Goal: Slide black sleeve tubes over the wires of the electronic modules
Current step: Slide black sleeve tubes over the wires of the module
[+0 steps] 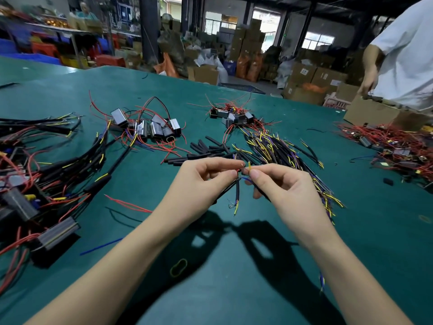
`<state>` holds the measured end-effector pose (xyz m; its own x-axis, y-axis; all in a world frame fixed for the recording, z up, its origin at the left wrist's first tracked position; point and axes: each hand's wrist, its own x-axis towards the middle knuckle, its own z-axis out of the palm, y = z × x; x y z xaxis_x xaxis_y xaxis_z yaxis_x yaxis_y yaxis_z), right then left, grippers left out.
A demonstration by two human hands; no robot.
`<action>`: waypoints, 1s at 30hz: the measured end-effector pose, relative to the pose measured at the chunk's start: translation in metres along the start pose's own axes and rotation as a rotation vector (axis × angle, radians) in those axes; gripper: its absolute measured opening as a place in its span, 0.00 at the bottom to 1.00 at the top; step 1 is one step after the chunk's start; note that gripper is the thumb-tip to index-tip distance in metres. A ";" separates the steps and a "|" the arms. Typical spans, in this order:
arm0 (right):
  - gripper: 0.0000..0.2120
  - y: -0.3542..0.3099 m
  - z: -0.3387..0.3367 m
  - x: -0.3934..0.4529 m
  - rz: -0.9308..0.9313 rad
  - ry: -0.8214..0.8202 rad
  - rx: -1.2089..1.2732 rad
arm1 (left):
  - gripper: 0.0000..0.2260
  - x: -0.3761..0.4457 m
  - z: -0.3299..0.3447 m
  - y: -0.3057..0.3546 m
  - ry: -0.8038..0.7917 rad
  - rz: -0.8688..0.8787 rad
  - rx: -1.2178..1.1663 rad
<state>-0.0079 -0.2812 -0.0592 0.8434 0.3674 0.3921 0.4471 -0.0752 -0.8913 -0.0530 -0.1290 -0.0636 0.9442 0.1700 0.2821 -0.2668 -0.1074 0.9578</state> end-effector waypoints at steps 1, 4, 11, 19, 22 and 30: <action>0.06 0.000 0.000 0.000 0.006 -0.001 0.010 | 0.09 0.000 0.000 0.001 -0.002 -0.010 -0.013; 0.05 0.000 0.001 0.000 0.029 -0.012 0.068 | 0.07 0.000 -0.001 0.000 -0.010 0.009 -0.020; 0.04 -0.004 0.001 -0.002 0.041 -0.054 0.091 | 0.04 0.001 0.000 -0.001 0.049 0.052 0.022; 0.11 -0.002 -0.001 -0.003 0.009 0.051 0.114 | 0.07 0.002 0.001 0.001 0.063 0.022 -0.020; 0.11 -0.006 -0.001 -0.003 -0.045 0.004 0.044 | 0.06 0.002 0.000 0.003 0.057 0.014 -0.036; 0.06 -0.004 0.003 -0.003 0.024 -0.007 0.116 | 0.07 0.002 -0.001 0.001 0.019 0.029 -0.081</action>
<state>-0.0133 -0.2788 -0.0573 0.8512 0.3735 0.3688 0.3888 0.0233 -0.9210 -0.0511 -0.1278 -0.0619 0.9322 0.1871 0.3099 -0.3094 -0.0326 0.9504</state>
